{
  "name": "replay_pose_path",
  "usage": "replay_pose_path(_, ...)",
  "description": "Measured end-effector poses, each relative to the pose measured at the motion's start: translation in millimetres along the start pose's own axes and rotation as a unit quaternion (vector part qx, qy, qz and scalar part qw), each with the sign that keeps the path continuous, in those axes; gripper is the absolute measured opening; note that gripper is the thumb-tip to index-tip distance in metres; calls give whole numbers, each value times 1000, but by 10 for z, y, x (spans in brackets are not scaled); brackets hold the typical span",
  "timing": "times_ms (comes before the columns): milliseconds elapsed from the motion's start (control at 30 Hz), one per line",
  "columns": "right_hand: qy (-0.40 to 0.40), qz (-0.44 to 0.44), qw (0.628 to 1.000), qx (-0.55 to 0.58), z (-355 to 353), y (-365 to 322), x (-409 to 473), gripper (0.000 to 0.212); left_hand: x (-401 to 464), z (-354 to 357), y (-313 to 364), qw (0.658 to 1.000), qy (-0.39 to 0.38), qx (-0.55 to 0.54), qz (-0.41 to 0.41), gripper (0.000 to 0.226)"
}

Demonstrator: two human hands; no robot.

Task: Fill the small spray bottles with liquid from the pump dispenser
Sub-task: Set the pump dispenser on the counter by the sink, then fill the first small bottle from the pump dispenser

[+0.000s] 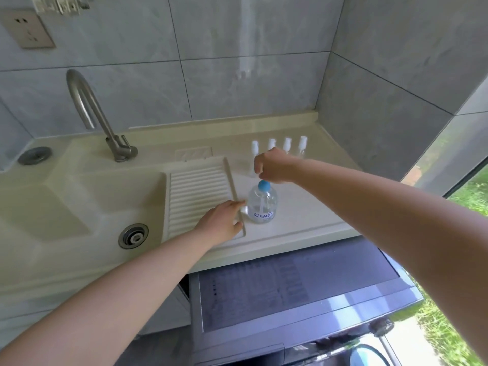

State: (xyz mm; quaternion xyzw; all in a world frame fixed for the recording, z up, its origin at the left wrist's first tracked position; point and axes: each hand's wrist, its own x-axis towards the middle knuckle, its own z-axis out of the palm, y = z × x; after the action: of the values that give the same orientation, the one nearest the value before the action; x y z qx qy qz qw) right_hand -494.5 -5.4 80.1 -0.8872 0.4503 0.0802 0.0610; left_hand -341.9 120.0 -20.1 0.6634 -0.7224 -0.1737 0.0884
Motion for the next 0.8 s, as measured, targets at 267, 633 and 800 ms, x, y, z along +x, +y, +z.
replay_pose_path(267,49,111,993,8,3,96,-444,73,11,137,-58,996,16,-90,17,50)
replay_pose_path(633,37,151,987,-31,245,236,-995,77,32,255,121,992,-8,-127,17,43)
replay_pose_path(800,30,136,989,-52,235,371,-935,73,145,197,282,989,13,-143,26,38)
